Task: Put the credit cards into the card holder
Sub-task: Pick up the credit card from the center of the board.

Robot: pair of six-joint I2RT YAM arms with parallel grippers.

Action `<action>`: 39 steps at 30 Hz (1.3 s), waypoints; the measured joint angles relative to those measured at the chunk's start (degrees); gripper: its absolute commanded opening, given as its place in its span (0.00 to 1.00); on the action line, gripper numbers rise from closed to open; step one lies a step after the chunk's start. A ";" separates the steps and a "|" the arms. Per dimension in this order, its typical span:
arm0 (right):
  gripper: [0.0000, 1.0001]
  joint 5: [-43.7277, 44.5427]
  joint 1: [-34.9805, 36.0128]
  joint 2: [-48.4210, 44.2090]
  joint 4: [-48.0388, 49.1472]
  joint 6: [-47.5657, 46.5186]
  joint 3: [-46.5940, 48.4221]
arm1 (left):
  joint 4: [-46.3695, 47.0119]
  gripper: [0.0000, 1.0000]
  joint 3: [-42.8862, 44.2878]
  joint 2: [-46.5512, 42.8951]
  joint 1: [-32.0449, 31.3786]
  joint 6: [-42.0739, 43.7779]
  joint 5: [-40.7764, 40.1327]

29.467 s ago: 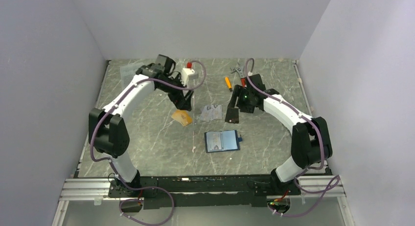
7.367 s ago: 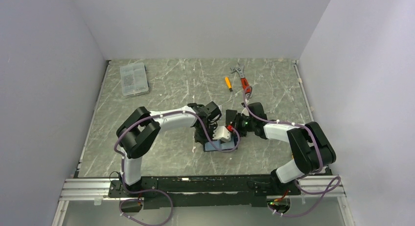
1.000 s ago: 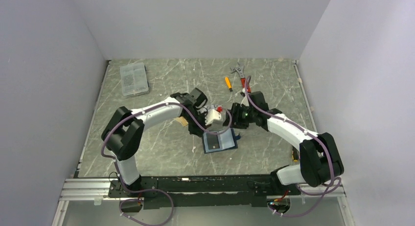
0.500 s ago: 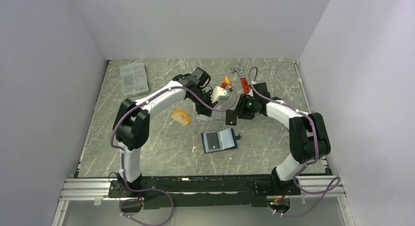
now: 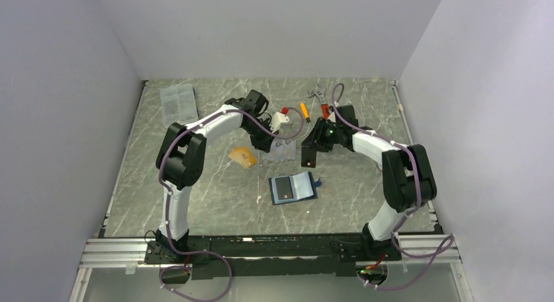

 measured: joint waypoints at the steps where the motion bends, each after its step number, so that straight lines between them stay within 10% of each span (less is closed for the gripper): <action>1: 0.40 -1.20 0.24 1.70 1.53 1.14 1.07 | 0.48 0.02 -0.90 0.00 0.11 0.31 -0.46; 39: 0.45 -3.98 7.19 22.45 1.84 7.10 19.06 | -0.94 0.00 1.99 5.79 -5.18 7.08 -12.00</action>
